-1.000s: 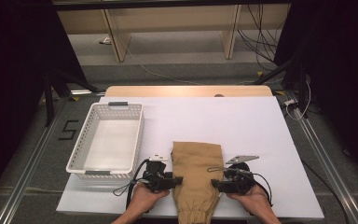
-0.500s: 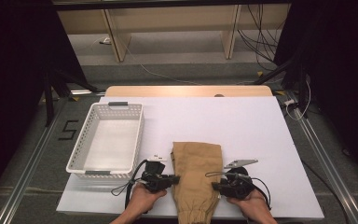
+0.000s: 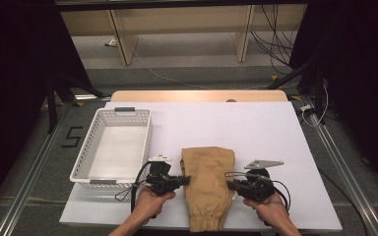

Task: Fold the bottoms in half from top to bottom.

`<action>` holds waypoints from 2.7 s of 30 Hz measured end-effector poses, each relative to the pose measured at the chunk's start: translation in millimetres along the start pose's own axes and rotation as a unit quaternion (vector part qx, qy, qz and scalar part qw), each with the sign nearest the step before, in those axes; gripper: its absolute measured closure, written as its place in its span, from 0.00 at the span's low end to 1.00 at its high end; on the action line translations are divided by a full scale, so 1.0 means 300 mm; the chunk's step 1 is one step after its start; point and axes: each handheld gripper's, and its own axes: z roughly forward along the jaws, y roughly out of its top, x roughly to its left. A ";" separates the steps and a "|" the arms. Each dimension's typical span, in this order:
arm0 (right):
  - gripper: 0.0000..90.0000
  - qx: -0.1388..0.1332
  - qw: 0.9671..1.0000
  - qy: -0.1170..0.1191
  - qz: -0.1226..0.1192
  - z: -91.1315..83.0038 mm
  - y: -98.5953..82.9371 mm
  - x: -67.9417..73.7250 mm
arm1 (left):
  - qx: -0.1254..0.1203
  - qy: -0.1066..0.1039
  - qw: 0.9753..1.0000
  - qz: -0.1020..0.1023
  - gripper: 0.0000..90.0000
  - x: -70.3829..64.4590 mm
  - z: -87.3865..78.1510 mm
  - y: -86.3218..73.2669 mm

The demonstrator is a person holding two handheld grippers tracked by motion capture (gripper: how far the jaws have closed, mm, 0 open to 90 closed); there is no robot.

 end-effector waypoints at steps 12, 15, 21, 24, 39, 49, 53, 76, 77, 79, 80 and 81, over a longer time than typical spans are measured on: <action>0.92 -0.032 0.999 -0.018 -0.010 0.011 0.110 -0.053 | -0.032 0.007 0.999 -0.016 0.97 0.024 0.011 0.099; 0.92 -0.035 0.999 -0.020 -0.011 0.021 0.124 -0.063 | -0.037 0.010 0.999 -0.018 0.97 0.031 0.019 0.119; 0.92 -0.049 0.998 -0.029 -0.007 0.044 0.159 -0.085 | -0.050 0.034 0.998 -0.009 0.97 0.042 0.041 0.161; 0.92 -0.056 0.998 -0.034 -0.006 0.060 0.177 -0.095 | -0.054 0.044 0.998 -0.007 0.96 0.049 0.052 0.176; 0.92 -0.045 0.996 -0.074 -0.015 0.157 0.228 -0.129 | -0.056 0.086 0.995 -0.017 0.96 0.100 0.117 0.194; 0.90 -0.009 0.995 -0.090 -0.032 0.211 0.207 -0.138 | -0.032 0.111 0.993 -0.009 0.95 0.125 0.156 0.155; 0.87 -0.005 0.995 -0.095 -0.033 0.217 0.204 -0.142 | -0.024 0.123 0.992 0.000 0.95 0.130 0.171 0.145; 0.50 0.022 0.994 -0.102 0.009 0.225 0.176 -0.172 | 0.011 0.143 0.989 -0.028 0.50 0.136 0.162 0.095; 0.51 0.026 0.995 -0.100 0.013 0.231 0.175 -0.171 | 0.011 0.141 0.989 -0.028 0.52 0.137 0.162 0.096; 0.52 0.031 0.994 -0.100 0.016 0.245 0.175 -0.164 | 0.012 0.133 0.991 -0.032 0.55 0.142 0.161 0.097; 0.53 0.034 0.994 -0.099 0.018 0.247 0.178 -0.159 | 0.011 0.132 0.991 -0.032 0.57 0.142 0.162 0.096; 0.53 0.035 0.994 -0.097 0.019 0.247 0.178 -0.157 | 0.012 0.128 0.991 -0.030 0.59 0.142 0.162 0.093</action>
